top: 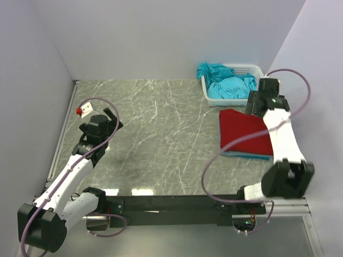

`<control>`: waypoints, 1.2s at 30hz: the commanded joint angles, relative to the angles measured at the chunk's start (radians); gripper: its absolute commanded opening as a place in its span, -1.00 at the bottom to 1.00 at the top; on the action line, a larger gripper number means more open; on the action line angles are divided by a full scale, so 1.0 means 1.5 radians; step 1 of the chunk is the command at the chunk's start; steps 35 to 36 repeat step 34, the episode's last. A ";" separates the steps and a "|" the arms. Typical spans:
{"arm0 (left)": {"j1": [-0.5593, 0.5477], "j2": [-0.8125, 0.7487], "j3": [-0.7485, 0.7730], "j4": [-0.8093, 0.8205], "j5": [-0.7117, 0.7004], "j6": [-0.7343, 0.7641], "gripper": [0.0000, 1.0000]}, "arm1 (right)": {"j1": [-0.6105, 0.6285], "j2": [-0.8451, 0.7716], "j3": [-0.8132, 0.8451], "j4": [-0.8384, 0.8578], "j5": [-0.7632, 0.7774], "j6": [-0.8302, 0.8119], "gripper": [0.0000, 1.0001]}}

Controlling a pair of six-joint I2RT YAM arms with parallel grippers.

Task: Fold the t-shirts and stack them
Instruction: Reset both grippers

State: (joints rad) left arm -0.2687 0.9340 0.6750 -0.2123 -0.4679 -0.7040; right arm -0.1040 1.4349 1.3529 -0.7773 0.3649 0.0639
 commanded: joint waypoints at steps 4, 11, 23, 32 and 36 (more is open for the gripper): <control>0.002 -0.032 0.034 -0.008 0.026 -0.029 0.99 | -0.002 -0.209 -0.149 0.247 -0.395 0.057 0.84; 0.002 -0.090 0.046 -0.027 0.040 -0.076 0.99 | -0.002 -0.307 -0.274 0.440 -0.633 0.188 0.86; 0.003 -0.152 0.043 -0.125 0.071 -0.159 0.99 | 0.040 -0.344 -0.535 0.734 -0.707 0.304 0.88; 0.003 -0.229 0.022 -0.110 0.065 -0.155 0.99 | 0.041 -0.324 -0.531 0.691 -0.665 0.282 0.89; 0.002 -0.231 0.027 -0.117 0.052 -0.150 0.99 | 0.041 -0.333 -0.518 0.669 -0.646 0.282 0.89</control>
